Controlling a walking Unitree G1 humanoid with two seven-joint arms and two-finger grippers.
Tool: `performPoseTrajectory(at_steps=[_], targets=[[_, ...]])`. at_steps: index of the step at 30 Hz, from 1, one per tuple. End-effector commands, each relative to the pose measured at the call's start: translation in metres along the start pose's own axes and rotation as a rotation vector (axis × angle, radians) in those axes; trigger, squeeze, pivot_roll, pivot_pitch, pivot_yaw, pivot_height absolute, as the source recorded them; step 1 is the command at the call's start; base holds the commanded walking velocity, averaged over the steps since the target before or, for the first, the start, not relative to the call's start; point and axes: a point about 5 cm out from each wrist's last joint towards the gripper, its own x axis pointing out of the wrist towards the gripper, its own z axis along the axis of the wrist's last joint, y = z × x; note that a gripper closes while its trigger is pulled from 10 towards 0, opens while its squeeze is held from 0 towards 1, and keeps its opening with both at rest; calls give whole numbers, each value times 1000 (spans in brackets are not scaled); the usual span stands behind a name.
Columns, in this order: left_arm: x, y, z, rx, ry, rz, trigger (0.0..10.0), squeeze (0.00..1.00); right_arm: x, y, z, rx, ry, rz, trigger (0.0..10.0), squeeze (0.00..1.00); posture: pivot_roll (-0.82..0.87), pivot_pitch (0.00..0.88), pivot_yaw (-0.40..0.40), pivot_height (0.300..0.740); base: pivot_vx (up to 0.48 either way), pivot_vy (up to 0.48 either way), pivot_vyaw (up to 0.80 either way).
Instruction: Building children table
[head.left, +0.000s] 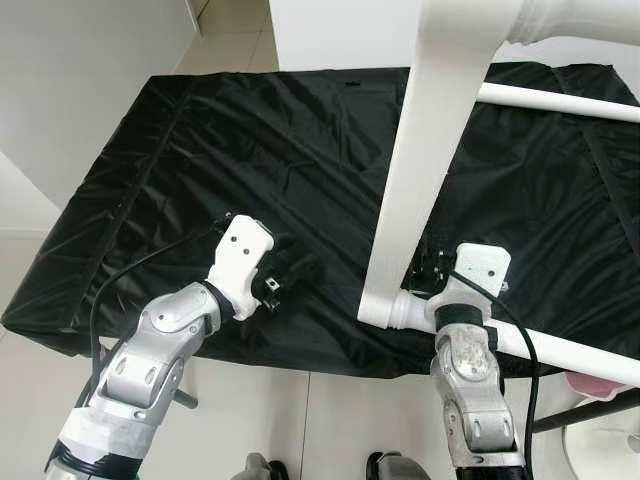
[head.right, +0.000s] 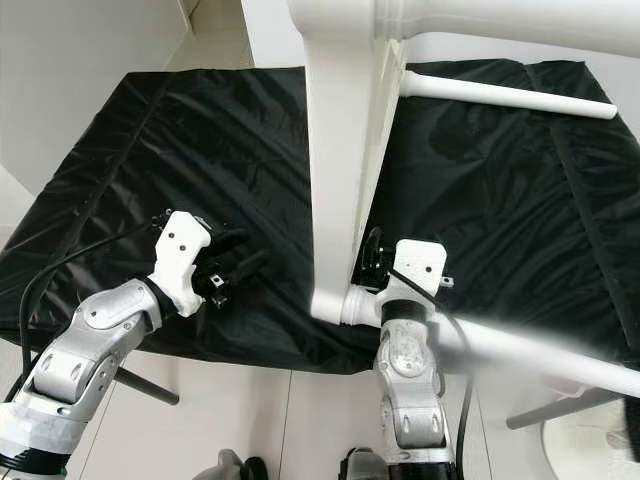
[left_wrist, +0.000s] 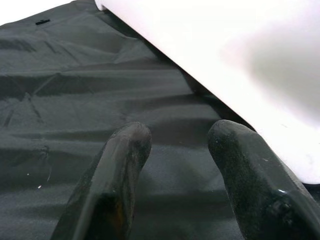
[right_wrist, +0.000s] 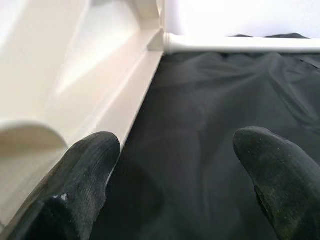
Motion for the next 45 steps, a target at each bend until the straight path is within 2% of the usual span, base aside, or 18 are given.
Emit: performPoseTrajectory(at_steps=[1, 11, 19, 23, 45], targets=[[-3, -1, -4, -4, 22, -8, 10000, 0, -2, 5, 3, 29, 18, 28, 10000, 0, -38, 163, 83, 740, 0, 0, 0], [-1, 0, -5, -5, 20, -4, 10000, 0, -15, 10, 13, 30, 39, 98, 10000, 0, -67, 164, 89, 740, 0, 0, 0], [2, 4, -1, -5, 3, 6, 10000, 0, -17, 6, 14, 21, 54, 81, 10000, 0, -95, 191, 93, 740, 0, 0, 0], [0, 6, -1, -11, 7, 0, 10000, 0, -24, 4, 16, 10, 71, 65, 10000, 0, -108, 210, 117, 740, 0, 0, 0], [-2, 6, -2, -16, 30, -30, 10000, 0, -36, 6, 15, -9, 106, 46, 10000, 0, -101, 230, 146, 740, 0, 0, 0]])
